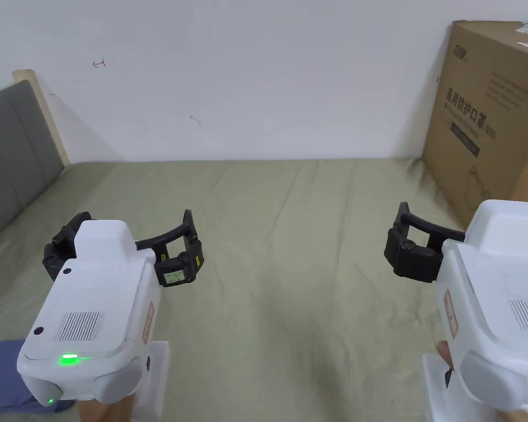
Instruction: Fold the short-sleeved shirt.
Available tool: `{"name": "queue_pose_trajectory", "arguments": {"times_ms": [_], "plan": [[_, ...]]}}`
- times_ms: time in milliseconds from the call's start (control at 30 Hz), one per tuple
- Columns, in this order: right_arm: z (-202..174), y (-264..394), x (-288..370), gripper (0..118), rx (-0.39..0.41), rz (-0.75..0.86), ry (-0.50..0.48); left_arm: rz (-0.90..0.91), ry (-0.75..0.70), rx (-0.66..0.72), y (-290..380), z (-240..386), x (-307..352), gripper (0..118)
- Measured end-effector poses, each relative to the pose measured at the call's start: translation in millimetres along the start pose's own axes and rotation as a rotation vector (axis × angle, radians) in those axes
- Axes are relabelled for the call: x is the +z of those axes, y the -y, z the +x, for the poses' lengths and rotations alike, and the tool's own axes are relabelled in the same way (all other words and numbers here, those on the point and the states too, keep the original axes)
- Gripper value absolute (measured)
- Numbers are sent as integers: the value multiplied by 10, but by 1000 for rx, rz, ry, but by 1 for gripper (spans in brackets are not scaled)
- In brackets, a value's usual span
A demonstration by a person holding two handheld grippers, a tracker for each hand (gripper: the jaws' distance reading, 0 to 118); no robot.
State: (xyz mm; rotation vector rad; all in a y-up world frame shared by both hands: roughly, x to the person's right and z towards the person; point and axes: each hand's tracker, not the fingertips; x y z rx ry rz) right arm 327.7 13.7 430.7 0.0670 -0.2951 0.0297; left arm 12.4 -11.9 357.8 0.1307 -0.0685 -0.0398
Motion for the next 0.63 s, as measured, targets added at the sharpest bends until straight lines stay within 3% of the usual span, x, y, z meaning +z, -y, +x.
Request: {"name": "queue_pose_trajectory", "arguments": {"times_ms": [67,633], "plan": [[0,-7,20,118,33,6,0,0,0,4,6,-3,-1,118],[-1,12,-13,118,46,1,-15,5,10,3,14,-13,-1,118]]}}
